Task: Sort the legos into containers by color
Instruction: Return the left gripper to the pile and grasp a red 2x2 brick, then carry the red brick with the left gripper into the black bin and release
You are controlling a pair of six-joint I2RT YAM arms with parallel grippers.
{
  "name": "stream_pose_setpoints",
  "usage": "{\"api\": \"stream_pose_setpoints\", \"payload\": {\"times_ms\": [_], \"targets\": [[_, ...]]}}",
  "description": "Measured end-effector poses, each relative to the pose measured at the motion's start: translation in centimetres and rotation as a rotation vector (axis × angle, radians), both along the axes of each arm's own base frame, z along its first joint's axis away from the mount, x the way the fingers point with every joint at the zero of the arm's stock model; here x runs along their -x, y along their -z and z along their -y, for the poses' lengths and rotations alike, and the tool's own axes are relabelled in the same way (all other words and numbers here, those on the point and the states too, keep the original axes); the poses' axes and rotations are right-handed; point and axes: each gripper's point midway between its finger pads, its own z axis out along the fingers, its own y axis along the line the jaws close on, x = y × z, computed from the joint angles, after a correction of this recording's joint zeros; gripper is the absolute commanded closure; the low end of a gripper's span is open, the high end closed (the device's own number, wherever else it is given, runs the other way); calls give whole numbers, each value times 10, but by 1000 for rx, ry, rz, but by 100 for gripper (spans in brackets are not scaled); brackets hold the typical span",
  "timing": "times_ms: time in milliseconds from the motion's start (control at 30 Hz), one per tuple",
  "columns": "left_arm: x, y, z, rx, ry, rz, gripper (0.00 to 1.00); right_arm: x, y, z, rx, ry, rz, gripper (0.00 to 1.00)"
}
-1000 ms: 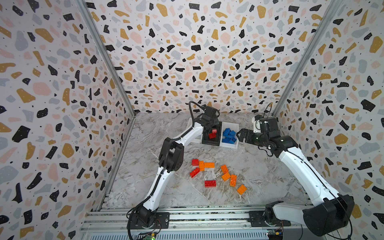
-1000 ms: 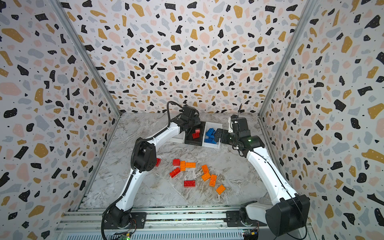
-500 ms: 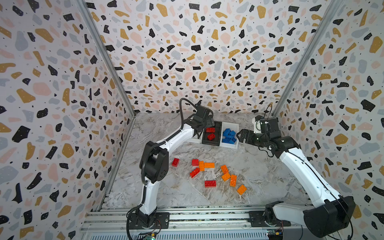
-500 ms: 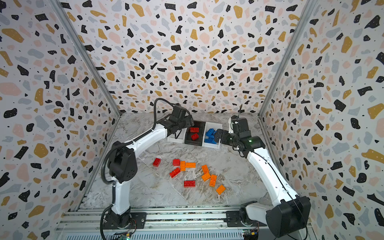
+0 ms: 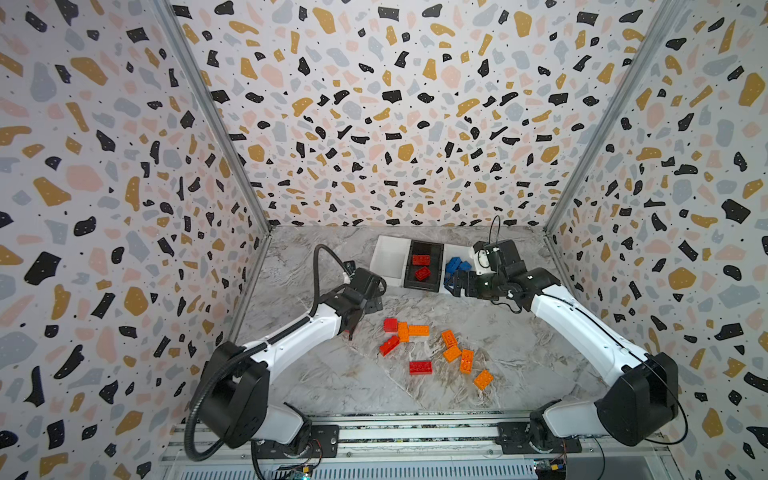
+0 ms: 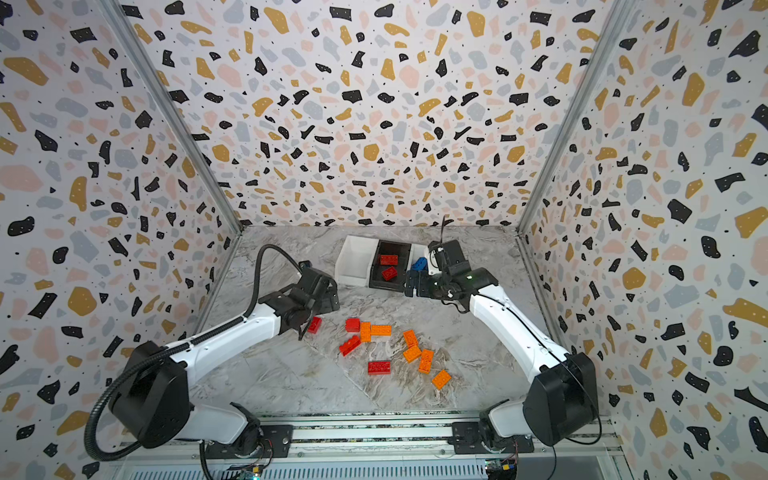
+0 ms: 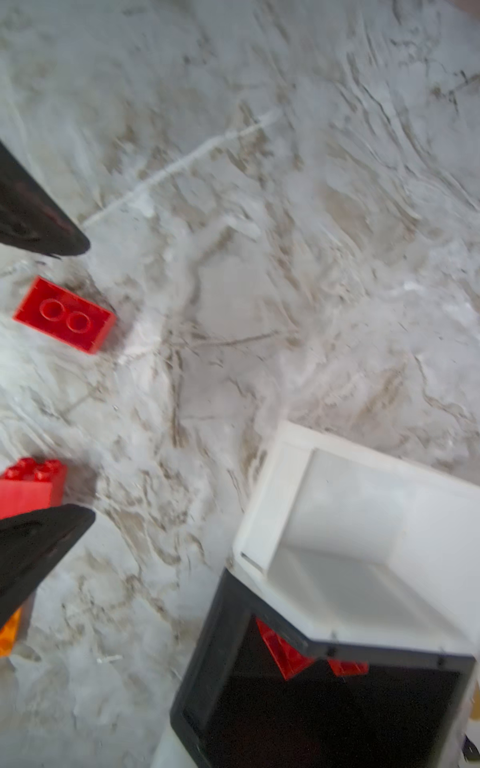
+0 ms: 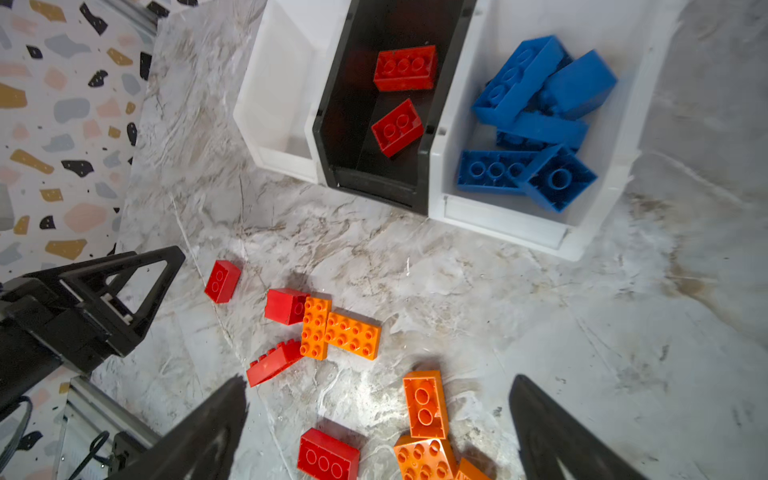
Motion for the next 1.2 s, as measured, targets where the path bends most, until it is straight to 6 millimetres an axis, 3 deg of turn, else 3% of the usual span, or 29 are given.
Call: {"api": "stream_pose_setpoints", "payload": {"times_ms": [300,633,800,1033,1200], "targets": [[26,35,-28,-55,-45,-74,7,2,-3,-11,-11,-27,7,1],[20,90,-37,-113,-18,-205,27,1,-8,-8,-6,3,23,1],[17,104,-35,-117,6,-234,33,1,-17,-4,-12,22,46,1],[8,106,-30,-104,25,-212,72,1,-17,-3,-10,26,48,1],[4,103,-25,-105,29,-244,80,1,-17,-3,-6,29,50,1]]}}
